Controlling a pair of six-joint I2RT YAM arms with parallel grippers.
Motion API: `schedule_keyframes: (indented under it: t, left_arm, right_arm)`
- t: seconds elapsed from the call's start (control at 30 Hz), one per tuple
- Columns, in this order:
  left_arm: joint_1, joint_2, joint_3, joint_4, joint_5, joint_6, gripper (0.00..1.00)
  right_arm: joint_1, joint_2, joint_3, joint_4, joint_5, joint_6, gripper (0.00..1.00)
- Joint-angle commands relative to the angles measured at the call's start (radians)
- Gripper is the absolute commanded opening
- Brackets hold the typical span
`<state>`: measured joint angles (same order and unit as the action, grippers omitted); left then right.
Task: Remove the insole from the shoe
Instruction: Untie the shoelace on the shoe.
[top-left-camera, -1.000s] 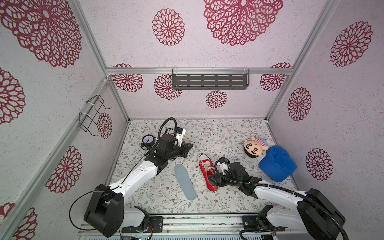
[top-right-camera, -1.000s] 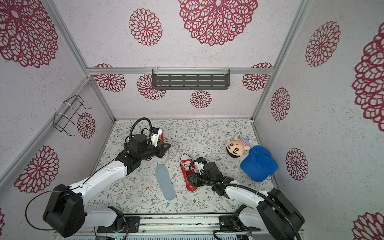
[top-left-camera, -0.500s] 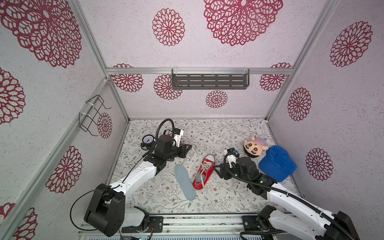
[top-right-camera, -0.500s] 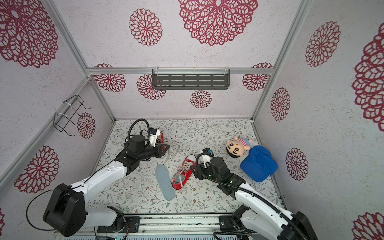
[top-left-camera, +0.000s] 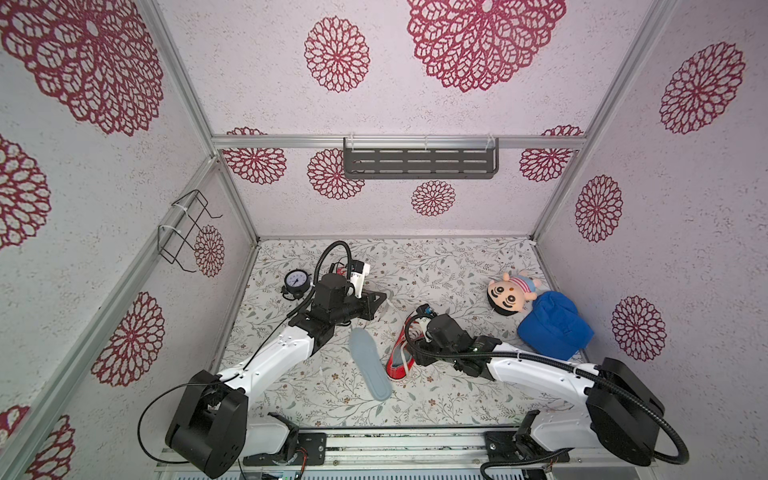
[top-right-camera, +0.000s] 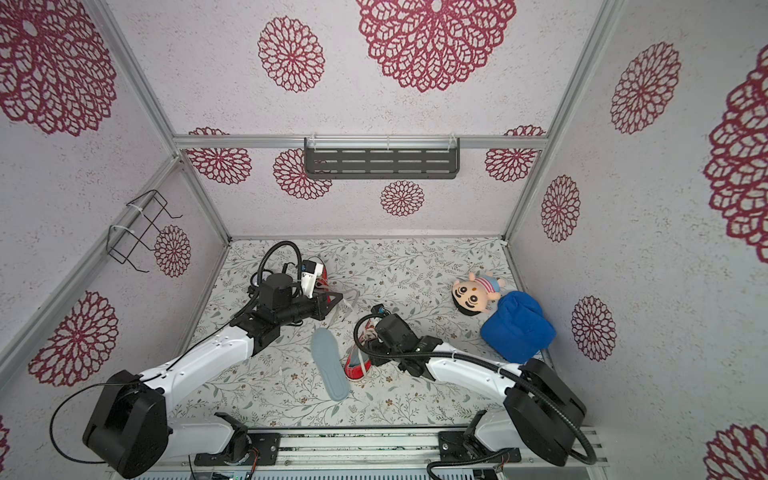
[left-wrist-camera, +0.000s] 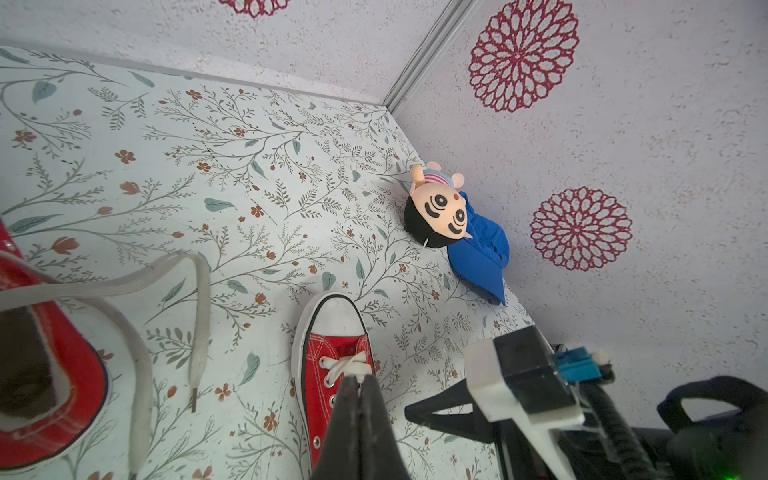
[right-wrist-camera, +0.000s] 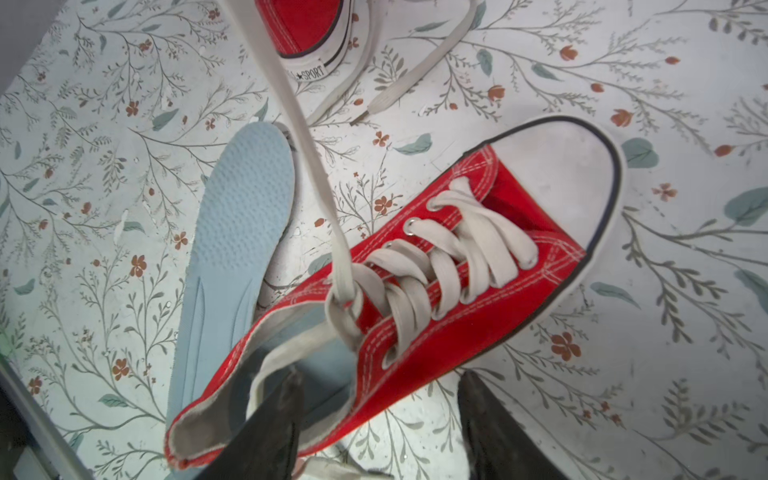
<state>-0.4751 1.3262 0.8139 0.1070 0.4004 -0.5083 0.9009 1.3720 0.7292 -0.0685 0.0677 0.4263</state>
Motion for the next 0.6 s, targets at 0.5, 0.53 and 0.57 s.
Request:
schedule_keyframes:
  t: [0.5, 0.53, 0.57]
  left_arm:
    - [-0.003, -0.075, -0.032, -0.009, 0.022, 0.038, 0.0]
    - [-0.002, -0.081, -0.04, -0.006, 0.026, 0.042, 0.0]
    - [-0.003, -0.09, -0.048, -0.005, 0.029, 0.046, 0.03]
  right_arm:
    - [0.01, -0.007, -0.074, 0.237, 0.333, 0.045, 0.56]
    - [0.01, -0.013, -0.085, 0.263, 0.343, 0.044, 0.56]
    - [0.009, -0.018, -0.091, 0.28, 0.354, 0.041, 0.56]
